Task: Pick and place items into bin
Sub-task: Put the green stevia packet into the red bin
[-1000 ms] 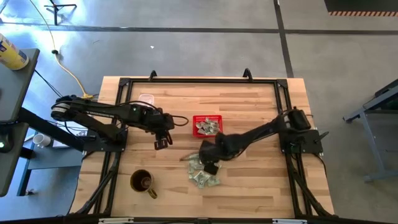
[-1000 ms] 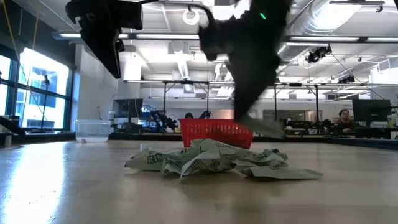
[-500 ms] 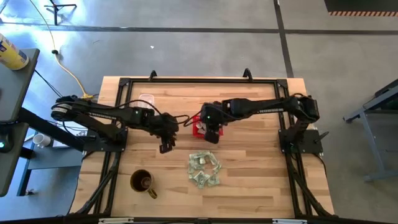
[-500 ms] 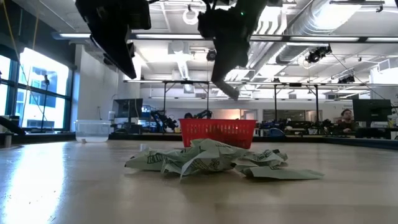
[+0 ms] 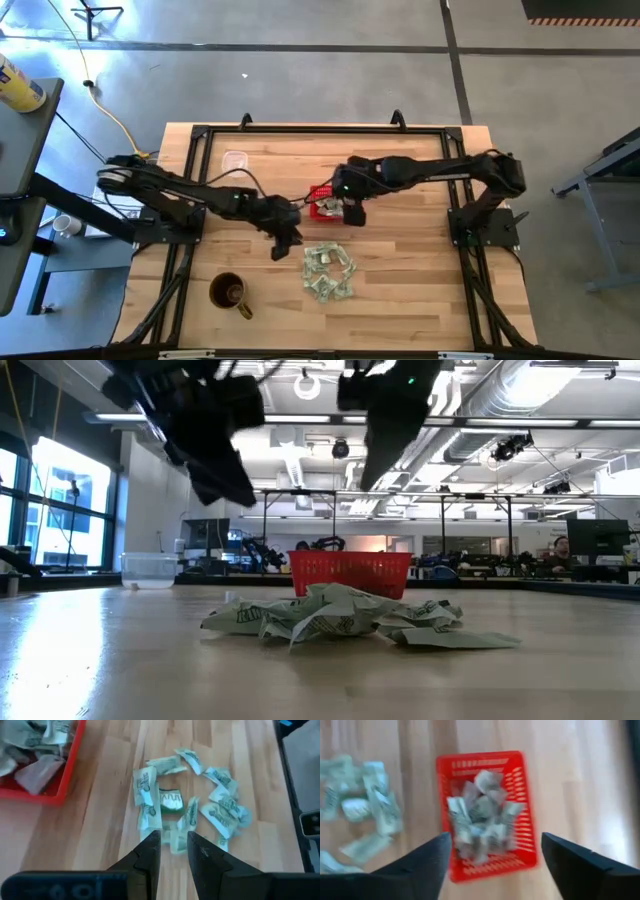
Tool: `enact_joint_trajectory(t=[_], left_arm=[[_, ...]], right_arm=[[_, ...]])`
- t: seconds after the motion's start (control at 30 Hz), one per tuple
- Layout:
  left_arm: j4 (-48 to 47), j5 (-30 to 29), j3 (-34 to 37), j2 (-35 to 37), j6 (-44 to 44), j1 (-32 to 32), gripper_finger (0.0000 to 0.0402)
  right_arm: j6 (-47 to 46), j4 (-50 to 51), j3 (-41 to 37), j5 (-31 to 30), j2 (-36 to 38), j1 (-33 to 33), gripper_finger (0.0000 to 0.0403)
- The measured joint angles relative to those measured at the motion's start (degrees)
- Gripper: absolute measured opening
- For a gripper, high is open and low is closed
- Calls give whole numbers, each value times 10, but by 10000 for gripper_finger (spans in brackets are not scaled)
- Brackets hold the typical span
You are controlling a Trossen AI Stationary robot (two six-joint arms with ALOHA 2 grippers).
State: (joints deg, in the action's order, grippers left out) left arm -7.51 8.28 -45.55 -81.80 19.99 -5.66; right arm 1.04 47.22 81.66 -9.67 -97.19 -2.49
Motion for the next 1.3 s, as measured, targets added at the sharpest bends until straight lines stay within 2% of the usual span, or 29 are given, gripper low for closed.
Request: enact_joint_trajectory(t=[0.13,0.23,0.43,0.73,0.87,0.97,1.13,1.3], left_arm=[[1,2,-59,-57,-3,0,131],[1,5,-105,-102,-28,0,131],[5,53,-164,-184,-34,11,131],[-6,22,-214,-283,-66,11,131],[-66,-43,-239,-310,-80,12,128],[-91,-59,-255,-307,-82,17,102],[-146,-59,-281,-305,-84,16,32],[-208,-73,-313,-305,-94,10,22]], right_arm=[[15,17,-36,-67,49,30,342],[-27,20,-75,-80,84,43,349],[-128,17,-160,-98,152,75,351],[-201,-6,-227,-145,197,114,351],[-213,-11,-230,-168,201,120,350],[-216,-13,-230,-191,202,123,350],[-216,-17,-230,-202,202,123,348],[-214,-19,-230,-222,202,123,347]])
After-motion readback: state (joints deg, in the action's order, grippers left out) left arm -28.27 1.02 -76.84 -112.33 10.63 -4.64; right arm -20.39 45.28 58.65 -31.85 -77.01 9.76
